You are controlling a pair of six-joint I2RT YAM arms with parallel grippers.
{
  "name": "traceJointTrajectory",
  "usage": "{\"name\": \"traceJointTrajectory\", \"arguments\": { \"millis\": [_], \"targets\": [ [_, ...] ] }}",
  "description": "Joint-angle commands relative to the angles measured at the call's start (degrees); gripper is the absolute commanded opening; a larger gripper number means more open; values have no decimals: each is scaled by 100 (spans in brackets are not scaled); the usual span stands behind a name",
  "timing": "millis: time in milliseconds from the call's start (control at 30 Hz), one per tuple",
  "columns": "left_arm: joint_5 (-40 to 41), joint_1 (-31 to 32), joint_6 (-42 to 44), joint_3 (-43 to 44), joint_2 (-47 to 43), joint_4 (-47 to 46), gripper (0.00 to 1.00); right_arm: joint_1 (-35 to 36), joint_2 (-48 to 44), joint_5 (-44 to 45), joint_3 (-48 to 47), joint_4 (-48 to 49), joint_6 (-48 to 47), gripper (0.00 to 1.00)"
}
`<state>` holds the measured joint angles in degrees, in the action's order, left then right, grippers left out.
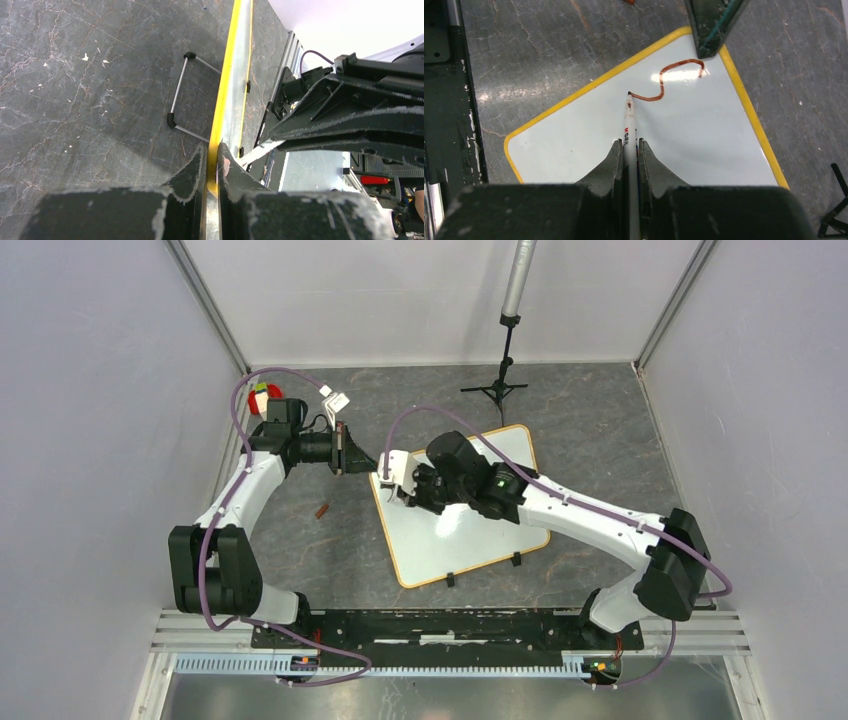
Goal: Write a sentence on the whiteboard
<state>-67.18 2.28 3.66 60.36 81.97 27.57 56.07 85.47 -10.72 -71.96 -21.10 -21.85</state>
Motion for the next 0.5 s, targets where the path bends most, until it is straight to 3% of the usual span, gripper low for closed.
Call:
{"name": "traceJointTrajectory", "arguments": {
  "millis": [0,467],
  "targets": [
    [7,28,-12,0,-42,-137,2,70,261,-27,-376,0,49,0],
    [-6,36,3,11,-42,-135,2,-14,-168,102,-393,-79,7,0]
  ]
}}
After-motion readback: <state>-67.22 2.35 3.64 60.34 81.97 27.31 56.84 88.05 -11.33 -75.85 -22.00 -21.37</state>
